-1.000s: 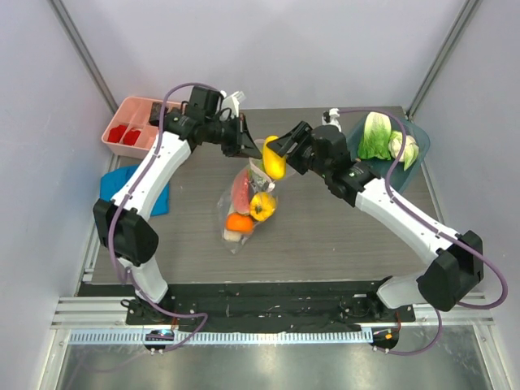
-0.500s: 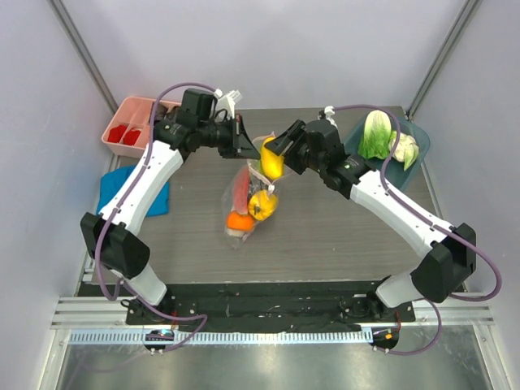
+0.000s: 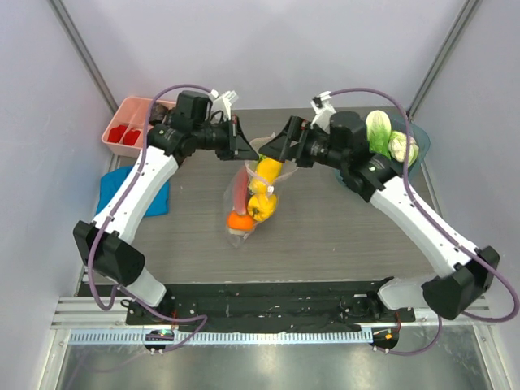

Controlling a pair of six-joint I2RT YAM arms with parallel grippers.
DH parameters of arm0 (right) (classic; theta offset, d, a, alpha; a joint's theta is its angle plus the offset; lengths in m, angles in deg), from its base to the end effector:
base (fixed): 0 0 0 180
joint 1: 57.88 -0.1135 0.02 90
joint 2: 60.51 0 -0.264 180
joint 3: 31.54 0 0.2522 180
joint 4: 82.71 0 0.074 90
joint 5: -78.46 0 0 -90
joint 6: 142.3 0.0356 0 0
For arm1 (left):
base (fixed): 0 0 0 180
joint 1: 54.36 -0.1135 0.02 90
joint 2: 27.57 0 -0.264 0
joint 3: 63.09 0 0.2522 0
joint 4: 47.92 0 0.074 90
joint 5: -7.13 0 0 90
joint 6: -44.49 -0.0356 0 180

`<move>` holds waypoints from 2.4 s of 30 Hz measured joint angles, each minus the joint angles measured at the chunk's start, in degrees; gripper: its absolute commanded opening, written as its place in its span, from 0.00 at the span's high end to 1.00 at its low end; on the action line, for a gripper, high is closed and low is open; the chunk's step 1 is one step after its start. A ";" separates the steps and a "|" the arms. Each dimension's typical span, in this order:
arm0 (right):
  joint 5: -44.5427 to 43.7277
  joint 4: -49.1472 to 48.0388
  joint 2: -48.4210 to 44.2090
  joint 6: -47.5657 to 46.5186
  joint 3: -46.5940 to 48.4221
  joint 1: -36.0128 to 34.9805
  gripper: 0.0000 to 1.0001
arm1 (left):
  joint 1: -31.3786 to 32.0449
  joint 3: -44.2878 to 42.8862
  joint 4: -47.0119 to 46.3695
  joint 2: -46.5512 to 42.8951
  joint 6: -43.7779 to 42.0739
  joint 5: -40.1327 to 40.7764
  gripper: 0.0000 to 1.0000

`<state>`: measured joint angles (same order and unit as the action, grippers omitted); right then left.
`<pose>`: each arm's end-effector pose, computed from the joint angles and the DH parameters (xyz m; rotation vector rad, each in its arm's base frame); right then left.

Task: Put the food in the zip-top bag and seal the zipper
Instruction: Place the fake fruit in the zipper food storage bag, then adjust the zipper food storage bag at the center of the board.

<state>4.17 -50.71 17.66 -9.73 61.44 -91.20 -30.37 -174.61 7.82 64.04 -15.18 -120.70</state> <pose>0.2564 0.1801 0.4044 -0.0420 2.0307 1.1361 0.3085 -0.1612 0.4035 0.2742 2.3101 -1.2335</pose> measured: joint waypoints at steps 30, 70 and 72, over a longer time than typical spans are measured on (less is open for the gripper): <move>23.17 28.24 11.87 -43.71 23.32 7.93 0.99 | 7.65 11.67 -5.11 -16.22 -2.67 -5.42 0.61; 41.81 47.69 33.33 -64.67 40.17 7.54 0.99 | 33.53 29.97 -8.76 -15.23 -93.31 24.85 0.69; 42.16 47.74 33.33 -64.65 40.17 7.54 0.99 | 33.53 29.49 -8.24 -14.43 -93.48 25.09 0.84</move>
<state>46.33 -2.98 50.99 -74.39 101.61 -83.66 3.16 -145.12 -0.42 49.62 -108.66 -95.61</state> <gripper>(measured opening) 0.024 0.376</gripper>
